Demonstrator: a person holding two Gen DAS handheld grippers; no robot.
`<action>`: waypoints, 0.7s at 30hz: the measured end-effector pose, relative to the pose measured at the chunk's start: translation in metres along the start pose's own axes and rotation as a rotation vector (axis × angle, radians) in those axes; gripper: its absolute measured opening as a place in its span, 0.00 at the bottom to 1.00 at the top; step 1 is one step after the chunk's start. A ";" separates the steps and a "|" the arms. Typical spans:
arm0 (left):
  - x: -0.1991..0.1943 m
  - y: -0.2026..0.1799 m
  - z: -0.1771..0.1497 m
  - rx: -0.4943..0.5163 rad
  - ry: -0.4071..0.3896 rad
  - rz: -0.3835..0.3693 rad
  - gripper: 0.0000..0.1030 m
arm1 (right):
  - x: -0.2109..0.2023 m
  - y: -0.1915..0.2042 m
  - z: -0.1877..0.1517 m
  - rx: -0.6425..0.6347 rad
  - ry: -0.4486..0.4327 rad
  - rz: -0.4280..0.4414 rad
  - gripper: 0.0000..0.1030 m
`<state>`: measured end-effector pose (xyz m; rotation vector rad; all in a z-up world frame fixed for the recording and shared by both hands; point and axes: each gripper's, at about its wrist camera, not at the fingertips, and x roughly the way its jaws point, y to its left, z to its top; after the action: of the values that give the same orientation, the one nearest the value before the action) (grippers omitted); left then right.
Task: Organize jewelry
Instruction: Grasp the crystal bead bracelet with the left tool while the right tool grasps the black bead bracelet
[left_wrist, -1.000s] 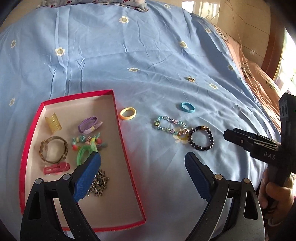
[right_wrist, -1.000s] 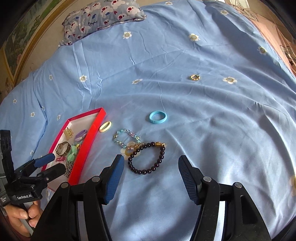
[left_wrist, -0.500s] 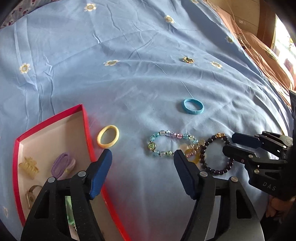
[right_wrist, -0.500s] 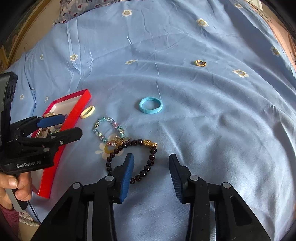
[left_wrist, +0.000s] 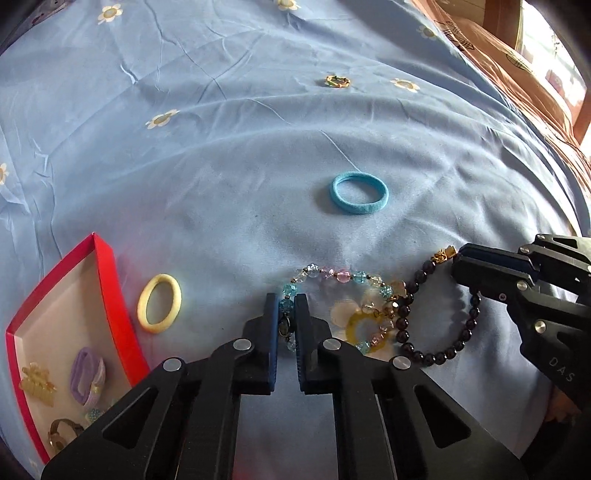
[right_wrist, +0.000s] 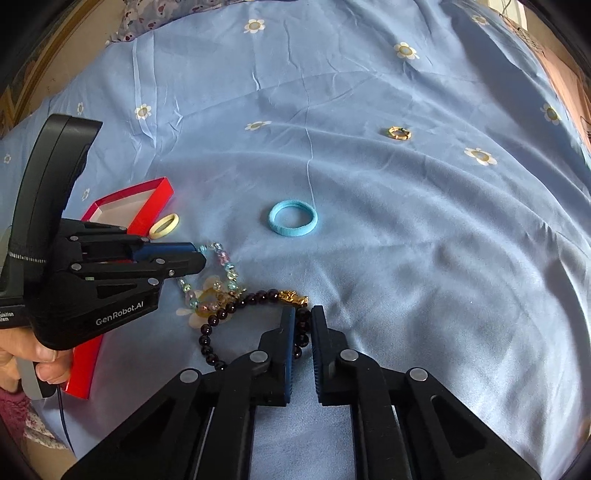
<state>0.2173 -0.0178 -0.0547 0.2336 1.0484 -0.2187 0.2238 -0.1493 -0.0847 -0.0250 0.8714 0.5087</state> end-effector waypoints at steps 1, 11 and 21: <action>-0.003 0.000 -0.002 -0.005 -0.009 -0.011 0.06 | -0.003 -0.001 0.001 0.006 -0.010 0.007 0.07; -0.058 0.005 -0.027 -0.137 -0.119 -0.128 0.06 | -0.057 0.001 0.013 0.030 -0.129 0.062 0.07; -0.115 0.019 -0.051 -0.231 -0.229 -0.163 0.06 | -0.080 0.015 0.013 0.027 -0.162 0.097 0.07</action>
<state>0.1253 0.0229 0.0226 -0.0853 0.8563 -0.2622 0.1841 -0.1669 -0.0144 0.0828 0.7230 0.5814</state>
